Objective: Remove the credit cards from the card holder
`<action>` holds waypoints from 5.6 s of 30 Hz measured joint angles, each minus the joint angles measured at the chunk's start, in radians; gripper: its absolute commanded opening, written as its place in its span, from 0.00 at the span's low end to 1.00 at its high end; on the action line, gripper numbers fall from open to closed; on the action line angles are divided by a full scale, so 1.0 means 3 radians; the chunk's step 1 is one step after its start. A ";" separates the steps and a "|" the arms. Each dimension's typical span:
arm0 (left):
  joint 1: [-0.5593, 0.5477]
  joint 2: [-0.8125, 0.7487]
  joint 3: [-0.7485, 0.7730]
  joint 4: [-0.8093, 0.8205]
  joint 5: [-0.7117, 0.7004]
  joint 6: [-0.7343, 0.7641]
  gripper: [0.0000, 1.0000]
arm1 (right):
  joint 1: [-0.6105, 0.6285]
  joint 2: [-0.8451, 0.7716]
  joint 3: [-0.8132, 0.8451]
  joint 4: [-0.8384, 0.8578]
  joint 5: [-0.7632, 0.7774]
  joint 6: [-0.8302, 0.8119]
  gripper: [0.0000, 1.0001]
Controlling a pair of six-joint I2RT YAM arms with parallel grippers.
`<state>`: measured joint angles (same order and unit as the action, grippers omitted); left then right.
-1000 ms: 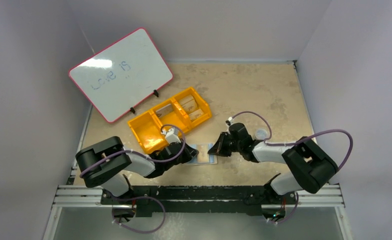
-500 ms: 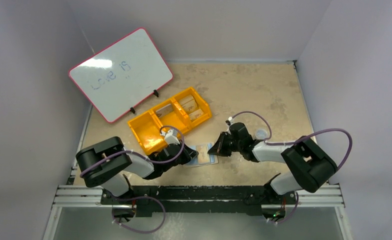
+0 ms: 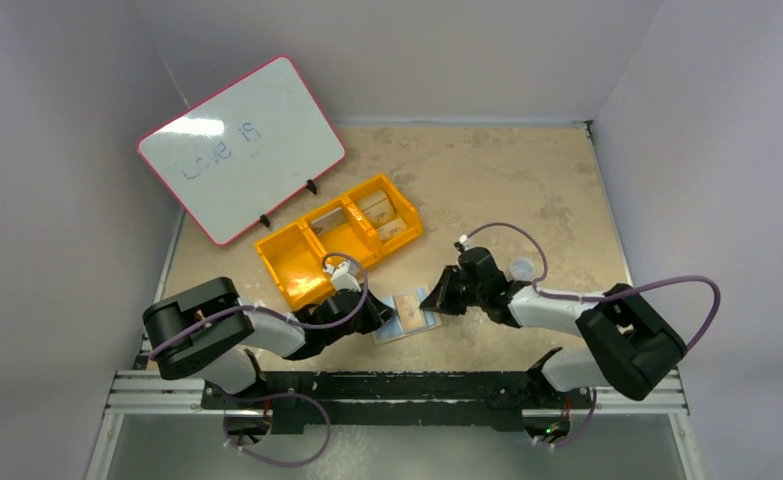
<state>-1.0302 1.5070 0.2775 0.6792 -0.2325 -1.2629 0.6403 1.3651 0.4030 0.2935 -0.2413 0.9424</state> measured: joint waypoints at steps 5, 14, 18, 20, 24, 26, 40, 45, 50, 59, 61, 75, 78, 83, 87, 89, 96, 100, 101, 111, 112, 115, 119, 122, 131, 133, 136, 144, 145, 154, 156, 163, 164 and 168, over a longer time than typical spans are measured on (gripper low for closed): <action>0.0000 -0.0017 0.0001 -0.0024 0.0013 0.0013 0.00 | 0.0000 -0.0019 0.0000 -0.0018 0.0011 -0.0018 0.00; 0.0008 0.0104 0.0037 0.0118 0.0136 0.0067 0.09 | -0.0048 0.0184 0.0048 0.0132 -0.0225 -0.0149 0.10; 0.0008 0.0120 0.0037 0.0154 0.0142 0.0058 0.16 | -0.0066 0.0203 0.0048 0.0181 -0.0264 -0.0165 0.00; 0.0008 0.0120 0.0039 0.0154 0.0144 0.0055 0.19 | -0.0067 0.0206 0.0048 0.0177 -0.0263 -0.0165 0.00; 0.0008 0.0086 0.0069 0.0084 0.0137 0.0057 0.21 | -0.0064 0.0202 0.0072 0.0106 -0.0203 -0.0165 0.00; 0.0006 0.0060 0.0094 0.0005 0.0126 0.0058 0.18 | -0.0051 0.0195 0.0121 0.0006 -0.0146 -0.0177 0.00; 0.0004 0.0005 0.0270 -0.0407 0.0074 0.0095 0.18 | -0.0025 0.0167 0.0155 -0.0050 -0.0150 -0.0411 0.00; 0.0004 0.0005 0.0268 -0.0373 0.0086 0.0097 0.25 | -0.0025 0.0168 0.0144 -0.0013 -0.0177 -0.0385 0.00; 0.0048 0.0085 0.0150 -0.0023 0.0207 0.0080 0.18 | -0.0048 0.0178 0.0064 0.0136 -0.0229 -0.0272 0.00; 0.0097 0.0277 -0.0008 0.0450 0.0278 -0.0032 0.00 | -0.0122 0.0273 0.0017 0.0337 -0.0383 -0.0175 0.00; 0.0097 0.0280 -0.0014 0.0464 0.0276 -0.0034 0.00 | -0.0125 0.0273 0.0011 0.0347 -0.0388 -0.0172 0.02; 0.0092 0.0151 0.0080 0.0130 0.0243 0.0093 0.00 | -0.0084 0.0229 0.0079 0.0278 -0.0455 -0.0518 0.08; 0.0093 0.0155 0.0081 0.0136 0.0244 0.0095 0.00 | -0.0094 0.0253 0.0079 0.0273 -0.0478 -0.0581 0.00; 0.0093 0.0153 0.0080 0.0130 0.0242 0.0094 0.00 | -0.0109 0.0245 0.0080 0.0254 -0.0443 -0.0553 0.00; 0.0093 0.0102 0.0080 0.0057 0.0226 0.0100 0.00 | -0.0058 0.0093 0.0076 0.0046 -0.0206 -0.0437 0.00; 0.0095 0.0034 0.0080 -0.0036 0.0210 0.0128 0.00 | -0.0034 -0.0005 0.0065 -0.0045 -0.0127 -0.0413 0.00; 0.0106 -0.0141 0.0079 -0.0286 0.0161 0.0256 0.01 | -0.0041 -0.0062 0.0039 -0.0085 -0.0050 -0.0359 0.00; 0.0111 -0.0142 0.0080 -0.0284 0.0179 0.0299 0.20 | -0.0045 0.0011 0.0008 0.0037 -0.0181 -0.0322 0.03; 0.0112 -0.0142 0.0086 -0.0262 0.0191 0.0309 0.22 | -0.0046 0.0047 0.0000 0.0084 -0.0226 -0.0298 0.07; 0.0121 0.0024 0.0230 -0.0205 0.0291 0.0322 0.27 | -0.0056 0.0177 0.0005 0.0243 -0.0446 -0.0210 0.17; 0.0127 0.0051 0.0242 -0.0184 0.0289 0.0319 0.27 | -0.0060 0.0178 0.0017 0.0224 -0.0439 -0.0215 0.08; 0.0136 0.0099 0.0242 -0.0109 0.0280 0.0292 0.29 | -0.0062 0.0184 0.0019 0.0209 -0.0390 -0.0226 0.04; 0.0135 0.0095 0.0214 -0.0062 0.0263 0.0235 0.32 | -0.0065 0.0184 0.0004 0.0224 -0.0388 -0.0174 0.27; 0.0132 0.0067 0.0210 -0.0090 0.0245 0.0229 0.31 | -0.0062 0.0181 0.0001 0.0266 -0.0404 -0.0149 0.20; 0.0132 0.0043 0.0210 -0.0142 0.0225 0.0228 0.30 | -0.0060 0.0137 0.0011 0.0132 -0.0278 -0.0158 0.21; 0.0132 0.0043 0.0210 -0.0142 0.0226 0.0229 0.31 | -0.0055 0.0103 0.0027 0.0078 -0.0263 -0.0173 0.16; 0.0132 0.0043 0.0210 -0.0142 0.0226 0.0229 0.30 | -0.0041 0.0043 0.0027 0.0022 -0.0228 -0.0224 0.04; 0.0132 0.0043 0.0210 -0.0150 0.0225 0.0229 0.29 | -0.0042 0.0104 0.0051 0.0015 -0.0209 -0.0278 0.00; 0.0132 0.0043 0.0210 -0.0153 0.0225 0.0229 0.29 | -0.0039 0.0108 0.0074 -0.0024 -0.0183 -0.0277 0.00; 0.0132 0.0089 0.0214 -0.0080 0.0234 0.0220 0.29 | -0.0039 0.0239 0.0209 -0.0136 -0.0121 -0.0308 0.00; 0.0132 0.0116 0.0207 -0.0032 0.0231 0.0195 0.28 | -0.0065 0.0267 0.0188 -0.0083 -0.0196 -0.0291 0.00; 0.0132 0.0278 -0.0037 0.0558 0.0187 -0.0080 0.27 | -0.0131 0.0373 0.0108 0.0164 -0.0367 -0.0262 0.00; 0.0132 0.0304 -0.0089 0.0660 0.0164 -0.0132 0.25 | -0.0136 0.0406 0.0094 0.0242 -0.0394 -0.0237 0.00; 0.0132 0.0427 -0.0270 0.1024 0.0065 -0.0338 0.17 | -0.0136 0.0495 0.0080 0.0460 -0.0479 -0.0195 0.00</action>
<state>-0.9905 1.6352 0.1967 0.9863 -0.2131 -1.3643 0.5995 1.5135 0.4271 0.4316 -0.3851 0.8841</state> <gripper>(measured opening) 0.212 0.004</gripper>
